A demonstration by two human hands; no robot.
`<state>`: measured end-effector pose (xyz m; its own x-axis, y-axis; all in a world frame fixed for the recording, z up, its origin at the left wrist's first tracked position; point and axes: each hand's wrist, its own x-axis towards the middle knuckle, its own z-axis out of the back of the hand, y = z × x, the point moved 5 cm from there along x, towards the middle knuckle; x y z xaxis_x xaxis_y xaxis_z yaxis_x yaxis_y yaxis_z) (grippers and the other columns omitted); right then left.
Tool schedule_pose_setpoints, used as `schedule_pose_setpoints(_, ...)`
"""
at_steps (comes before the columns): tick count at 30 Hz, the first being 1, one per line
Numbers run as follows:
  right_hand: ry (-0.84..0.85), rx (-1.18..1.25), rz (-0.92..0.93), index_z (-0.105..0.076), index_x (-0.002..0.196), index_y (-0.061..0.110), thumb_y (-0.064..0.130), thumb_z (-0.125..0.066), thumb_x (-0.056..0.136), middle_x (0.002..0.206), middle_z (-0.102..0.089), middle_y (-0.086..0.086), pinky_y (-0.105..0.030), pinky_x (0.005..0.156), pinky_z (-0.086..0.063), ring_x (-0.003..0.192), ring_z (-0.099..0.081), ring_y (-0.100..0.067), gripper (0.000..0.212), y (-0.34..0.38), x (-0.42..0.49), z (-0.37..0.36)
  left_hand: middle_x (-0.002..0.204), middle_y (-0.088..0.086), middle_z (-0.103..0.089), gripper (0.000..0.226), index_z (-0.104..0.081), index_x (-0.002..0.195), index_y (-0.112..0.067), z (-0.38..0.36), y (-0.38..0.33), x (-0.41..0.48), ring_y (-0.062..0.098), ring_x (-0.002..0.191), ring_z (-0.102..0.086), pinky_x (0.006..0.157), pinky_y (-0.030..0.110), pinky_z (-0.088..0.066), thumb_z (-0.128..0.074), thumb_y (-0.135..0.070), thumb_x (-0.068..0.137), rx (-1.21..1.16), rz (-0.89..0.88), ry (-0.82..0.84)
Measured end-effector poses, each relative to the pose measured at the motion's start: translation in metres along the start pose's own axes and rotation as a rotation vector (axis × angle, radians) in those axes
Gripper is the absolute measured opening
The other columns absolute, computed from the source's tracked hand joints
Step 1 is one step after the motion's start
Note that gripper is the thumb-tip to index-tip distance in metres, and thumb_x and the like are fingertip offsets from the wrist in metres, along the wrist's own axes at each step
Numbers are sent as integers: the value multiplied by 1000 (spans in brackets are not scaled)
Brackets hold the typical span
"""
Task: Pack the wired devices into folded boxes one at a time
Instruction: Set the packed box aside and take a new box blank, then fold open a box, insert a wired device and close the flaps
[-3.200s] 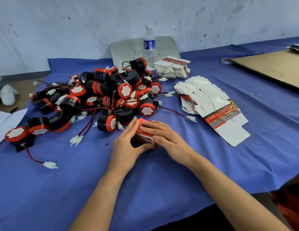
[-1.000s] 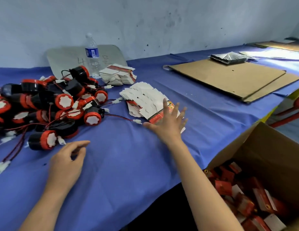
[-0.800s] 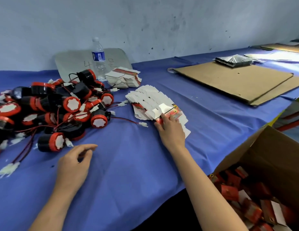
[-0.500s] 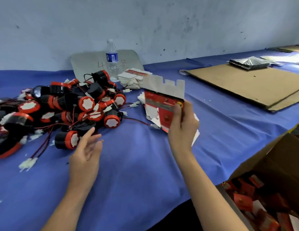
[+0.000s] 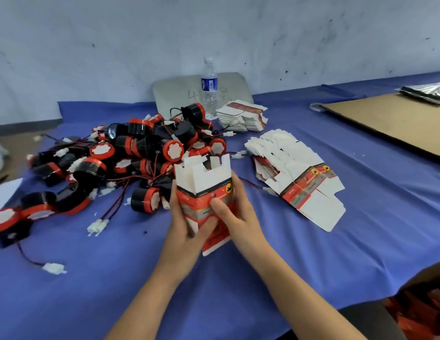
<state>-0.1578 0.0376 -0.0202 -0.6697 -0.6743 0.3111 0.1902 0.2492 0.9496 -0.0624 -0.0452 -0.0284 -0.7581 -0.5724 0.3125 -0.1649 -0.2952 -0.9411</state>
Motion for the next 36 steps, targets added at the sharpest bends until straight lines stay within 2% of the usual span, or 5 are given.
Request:
schedule_pose_setpoints(9, 385, 57, -35, -15, 148, 35, 55, -65, 80, 143, -24, 46, -10, 107, -28, 140, -21, 10, 86, 9, -9, -23, 161, -4, -19, 82, -10, 156, -24, -15, 10, -5, 5, 146, -21, 108, 18, -37, -43, -50, 84, 250, -53, 209)
schedule_pose_setpoints(15, 123, 158, 7, -28, 144, 41, 43, -65, 70, 133, -54, -4, -36, 97, -49, 112, -60, -18, 84, 18, -3, -11, 142, -21, -46, 100, -4, 153, -31, -6, -6, -1, 11, 126, -53, 92, 25, -52, -65, -32, 74, -14, -95, 14)
schedule_pose_setpoints(19, 4, 197, 38, -34, 140, 40, 42, -68, 67, 105, -62, 15, -23, 81, -49, 92, -63, -5, 81, 18, 0, 2, 130, -31, -52, 103, -10, 152, -33, 2, -15, -2, 0, 115, -59, 84, 13, -49, -73, -40, 71, -4, -126, -124)
schedule_pose_setpoints(24, 17, 177, 88, -47, 137, 32, 37, -67, 74, 128, -62, 1, -24, 86, -50, 111, -61, -12, 66, 22, -3, 2, 112, -24, -67, 70, -45, 124, -33, -4, -9, -5, 2, 101, -67, 80, 17, -53, -77, -42, 63, -54, -37, -69)
schedule_pose_setpoints(36, 56, -194, 329, -58, 128, 12, 33, -57, 89, 141, -51, 0, -40, 106, -42, 134, -44, -17, 45, 33, -11, -3, 113, -28, -65, 64, -50, 120, -37, -1, -2, -5, -4, 105, -63, 76, 9, -50, -84, -22, 68, -64, -21, -63)
